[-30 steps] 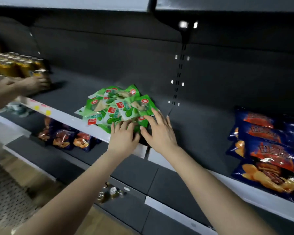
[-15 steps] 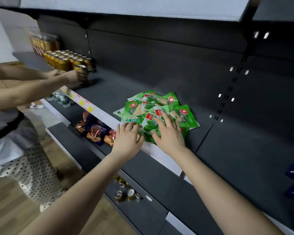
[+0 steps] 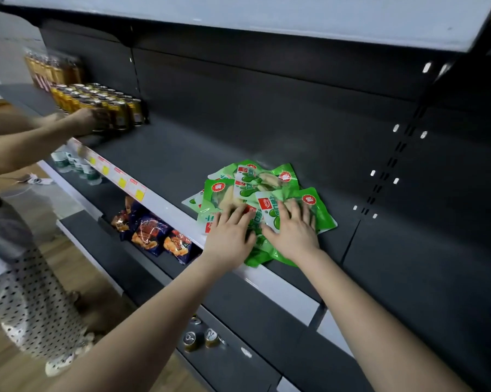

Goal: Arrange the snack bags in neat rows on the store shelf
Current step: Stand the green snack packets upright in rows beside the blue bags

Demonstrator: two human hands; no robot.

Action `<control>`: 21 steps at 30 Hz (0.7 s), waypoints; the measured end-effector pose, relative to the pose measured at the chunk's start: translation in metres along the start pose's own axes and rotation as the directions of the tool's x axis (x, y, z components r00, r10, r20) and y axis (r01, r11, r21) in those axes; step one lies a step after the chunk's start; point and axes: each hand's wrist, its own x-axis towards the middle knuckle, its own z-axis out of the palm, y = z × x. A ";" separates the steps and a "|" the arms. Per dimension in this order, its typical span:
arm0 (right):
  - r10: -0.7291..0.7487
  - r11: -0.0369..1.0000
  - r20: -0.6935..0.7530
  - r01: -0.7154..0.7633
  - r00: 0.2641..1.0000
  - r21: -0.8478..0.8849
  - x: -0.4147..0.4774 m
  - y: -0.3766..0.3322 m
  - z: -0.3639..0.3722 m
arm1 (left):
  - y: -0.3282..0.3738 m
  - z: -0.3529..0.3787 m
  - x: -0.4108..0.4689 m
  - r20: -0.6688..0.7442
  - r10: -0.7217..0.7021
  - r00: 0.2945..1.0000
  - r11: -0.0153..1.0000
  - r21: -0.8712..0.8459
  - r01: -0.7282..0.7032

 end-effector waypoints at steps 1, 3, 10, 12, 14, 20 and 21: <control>-0.008 1.000 -0.007 0.008 1.000 -0.012 0.000 0.000 0.001 | -0.001 0.004 -0.001 -0.010 -0.005 1.000 1.000 0.009 0.005; -0.015 1.000 -0.012 0.015 1.000 -0.014 0.001 0.001 0.001 | -0.003 0.011 -0.002 -0.056 -0.012 0.998 1.000 0.010 0.013; 0.002 0.996 -0.007 -0.002 1.000 -0.092 0.002 -0.005 -0.001 | -0.004 0.014 -0.001 -0.110 -0.010 0.994 1.000 -0.018 0.008; 0.006 0.993 0.003 -0.006 1.000 -0.114 0.000 -0.010 -0.005 | -0.004 0.015 -0.002 -0.119 -0.015 0.993 1.000 -0.019 0.012; -0.003 0.989 0.015 0.005 1.000 -0.146 -0.004 -0.014 -0.008 | -0.004 0.015 -0.002 -0.131 -0.009 0.991 1.000 -0.011 0.007; -0.066 0.995 0.053 0.069 0.996 -0.066 -0.029 -0.013 -0.016 | -0.007 0.015 0.001 -0.088 0.001 0.996 0.999 0.038 0.002; -0.076 0.996 0.054 0.079 0.996 -0.037 -0.035 -0.010 -0.018 | -0.007 0.015 0.000 -0.076 -0.003 0.997 0.999 0.040 0.006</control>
